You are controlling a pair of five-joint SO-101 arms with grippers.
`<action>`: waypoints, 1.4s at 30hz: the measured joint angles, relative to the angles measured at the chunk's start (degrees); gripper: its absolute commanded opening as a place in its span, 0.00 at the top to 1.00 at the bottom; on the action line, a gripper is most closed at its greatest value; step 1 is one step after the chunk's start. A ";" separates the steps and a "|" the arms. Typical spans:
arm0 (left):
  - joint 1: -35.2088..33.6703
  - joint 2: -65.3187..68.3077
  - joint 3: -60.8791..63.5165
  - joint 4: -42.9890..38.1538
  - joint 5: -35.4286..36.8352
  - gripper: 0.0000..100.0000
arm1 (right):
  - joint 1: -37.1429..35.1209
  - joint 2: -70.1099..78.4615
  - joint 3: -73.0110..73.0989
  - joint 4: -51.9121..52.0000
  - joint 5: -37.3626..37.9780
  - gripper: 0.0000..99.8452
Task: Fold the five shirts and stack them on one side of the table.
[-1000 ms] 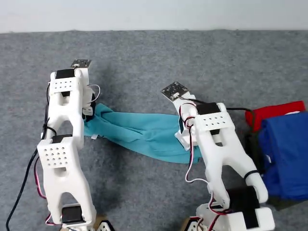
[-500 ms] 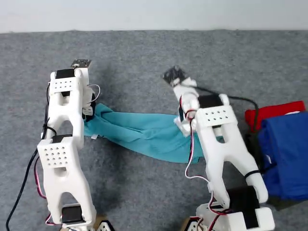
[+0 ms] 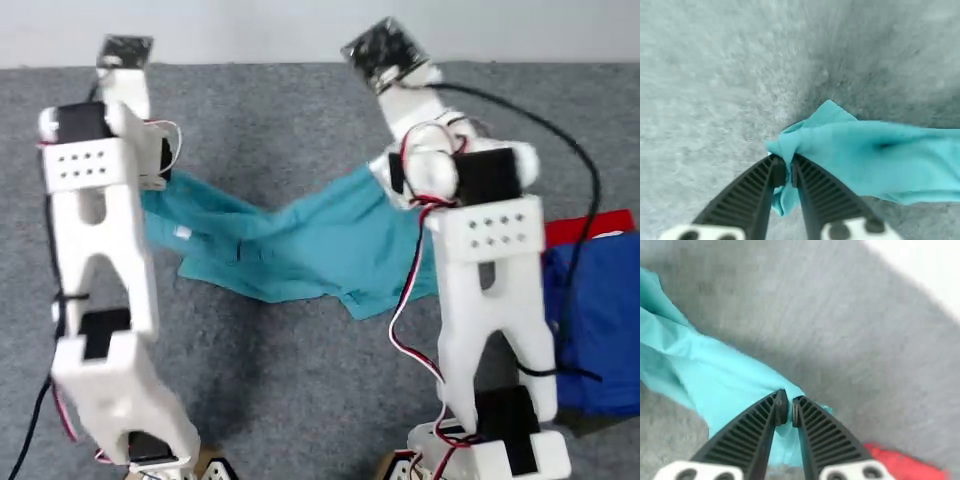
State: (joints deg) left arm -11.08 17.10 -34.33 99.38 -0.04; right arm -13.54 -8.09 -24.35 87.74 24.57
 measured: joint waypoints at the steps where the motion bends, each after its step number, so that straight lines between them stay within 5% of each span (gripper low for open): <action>1: 0.00 -3.25 1.41 0.00 0.00 0.99 | 0.00 0.00 -3.60 1.41 0.00 0.99; 16: 0.09 -47.38 11.34 0.09 -6.95 0.99 | 1.32 -3.87 -48.26 12.84 0.00 0.99; 29: 0.18 -73.85 11.25 0.09 -7.21 0.99 | 14.95 -25.23 -51.34 12.40 -0.44 0.99; 42: -3.60 -75.60 14.95 0.09 -7.21 0.99 | 20.31 -28.84 -39.21 10.02 -3.25 0.99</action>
State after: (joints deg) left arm -14.68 -58.51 -19.38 99.47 -7.25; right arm 6.77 -36.92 -63.56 97.76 21.32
